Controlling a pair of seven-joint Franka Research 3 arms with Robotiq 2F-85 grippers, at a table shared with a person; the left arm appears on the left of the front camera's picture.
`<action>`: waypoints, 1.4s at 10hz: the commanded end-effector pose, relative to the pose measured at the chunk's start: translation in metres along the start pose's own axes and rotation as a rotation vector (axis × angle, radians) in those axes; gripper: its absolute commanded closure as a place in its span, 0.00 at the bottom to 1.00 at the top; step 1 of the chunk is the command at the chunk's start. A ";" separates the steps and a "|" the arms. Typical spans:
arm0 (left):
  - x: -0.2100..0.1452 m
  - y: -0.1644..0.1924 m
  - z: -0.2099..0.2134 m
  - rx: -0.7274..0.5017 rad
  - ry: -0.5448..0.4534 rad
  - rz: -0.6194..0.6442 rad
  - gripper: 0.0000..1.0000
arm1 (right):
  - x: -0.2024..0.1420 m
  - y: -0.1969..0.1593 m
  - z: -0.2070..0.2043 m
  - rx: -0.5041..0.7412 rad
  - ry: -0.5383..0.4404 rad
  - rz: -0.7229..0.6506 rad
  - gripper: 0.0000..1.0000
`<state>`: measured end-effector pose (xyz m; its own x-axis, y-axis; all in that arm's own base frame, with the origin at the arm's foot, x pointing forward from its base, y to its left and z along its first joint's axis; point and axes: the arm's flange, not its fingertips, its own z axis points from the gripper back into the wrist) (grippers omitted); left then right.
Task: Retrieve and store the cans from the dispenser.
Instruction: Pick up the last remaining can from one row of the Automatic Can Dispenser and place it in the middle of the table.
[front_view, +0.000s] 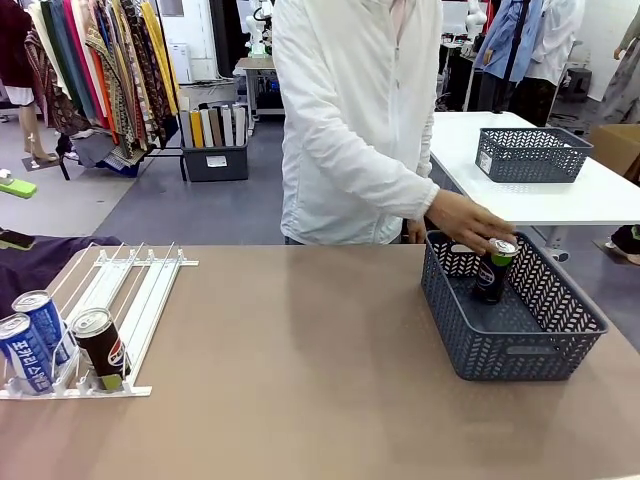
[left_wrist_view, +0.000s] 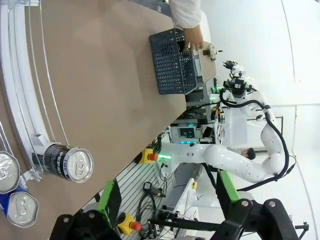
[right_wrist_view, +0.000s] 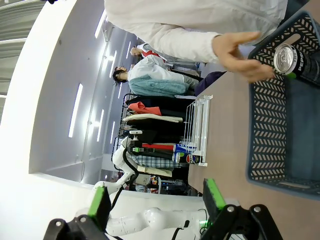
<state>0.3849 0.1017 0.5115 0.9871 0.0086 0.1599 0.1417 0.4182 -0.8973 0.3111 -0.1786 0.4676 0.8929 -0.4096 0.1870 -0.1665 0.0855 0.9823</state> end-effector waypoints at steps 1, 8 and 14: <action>-0.005 -0.021 -0.015 0.160 0.048 -0.027 0.00 | -0.001 0.001 0.001 -0.002 0.013 0.026 0.00; -0.047 -0.073 -0.138 1.004 0.040 -0.029 0.00 | -0.001 0.001 0.001 -0.002 0.013 0.026 0.00; -0.044 -0.072 -0.149 0.991 0.109 -0.094 0.00 | -0.001 0.001 0.001 -0.002 0.013 0.026 0.00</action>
<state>0.3356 -0.0548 0.5199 0.9783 -0.1420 0.1508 0.1721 0.9624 -0.2100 0.3111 -0.1783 0.4677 0.8936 -0.4080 0.1872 -0.1669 0.0851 0.9823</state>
